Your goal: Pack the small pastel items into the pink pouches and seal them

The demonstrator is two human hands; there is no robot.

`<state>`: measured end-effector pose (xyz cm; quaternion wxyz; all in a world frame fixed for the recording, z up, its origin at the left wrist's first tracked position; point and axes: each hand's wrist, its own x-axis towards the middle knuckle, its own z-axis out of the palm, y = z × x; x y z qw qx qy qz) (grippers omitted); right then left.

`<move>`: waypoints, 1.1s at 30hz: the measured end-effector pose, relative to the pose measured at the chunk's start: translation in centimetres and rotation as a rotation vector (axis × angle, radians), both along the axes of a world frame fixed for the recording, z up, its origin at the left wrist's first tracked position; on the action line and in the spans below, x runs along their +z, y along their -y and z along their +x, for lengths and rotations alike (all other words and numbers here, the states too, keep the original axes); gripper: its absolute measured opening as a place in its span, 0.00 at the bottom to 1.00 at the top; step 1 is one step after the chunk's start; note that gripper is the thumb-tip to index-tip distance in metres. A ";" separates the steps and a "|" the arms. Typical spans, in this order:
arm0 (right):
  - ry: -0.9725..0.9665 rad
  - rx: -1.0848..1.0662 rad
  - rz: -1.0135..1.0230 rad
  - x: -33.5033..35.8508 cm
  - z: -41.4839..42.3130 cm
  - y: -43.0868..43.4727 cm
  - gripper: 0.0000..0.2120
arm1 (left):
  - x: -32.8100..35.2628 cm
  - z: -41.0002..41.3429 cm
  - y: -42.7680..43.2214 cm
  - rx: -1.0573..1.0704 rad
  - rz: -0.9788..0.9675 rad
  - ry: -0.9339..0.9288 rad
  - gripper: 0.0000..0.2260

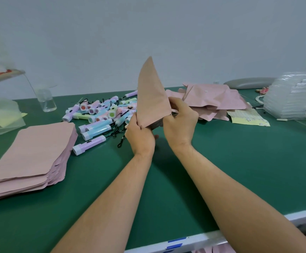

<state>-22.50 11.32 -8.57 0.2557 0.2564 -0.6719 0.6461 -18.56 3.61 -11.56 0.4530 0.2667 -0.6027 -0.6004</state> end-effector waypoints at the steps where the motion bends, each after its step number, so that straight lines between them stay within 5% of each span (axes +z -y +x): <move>1: -0.011 0.006 -0.002 -0.1 0.3 0.2 0.10 | -0.1 -0.1 -0.3 0.008 0.013 -0.021 0.17; 7: 0.104 -0.016 0.261 -0.4 0.0 0.5 0.08 | 0.4 0.7 -0.4 0.021 -0.244 0.156 0.14; 13: 0.081 -0.142 0.446 -1.2 -1.1 0.1 0.16 | 0.3 0.8 0.5 0.143 -0.521 0.326 0.34; 19: 0.023 -0.190 0.571 -1.3 -1.1 -0.2 0.16 | 0.8 1.6 1.2 0.202 -0.870 0.389 0.24; 25: 0.236 -0.170 0.586 -0.9 -2.4 -1.4 0.07 | 1.4 2.0 1.1 0.189 -0.601 0.324 0.28; 33: 0.225 -0.198 0.546 -0.9 -2.1 -0.9 0.07 | 1.5 1.7 -0.6 0.122 -0.807 0.319 0.34</move>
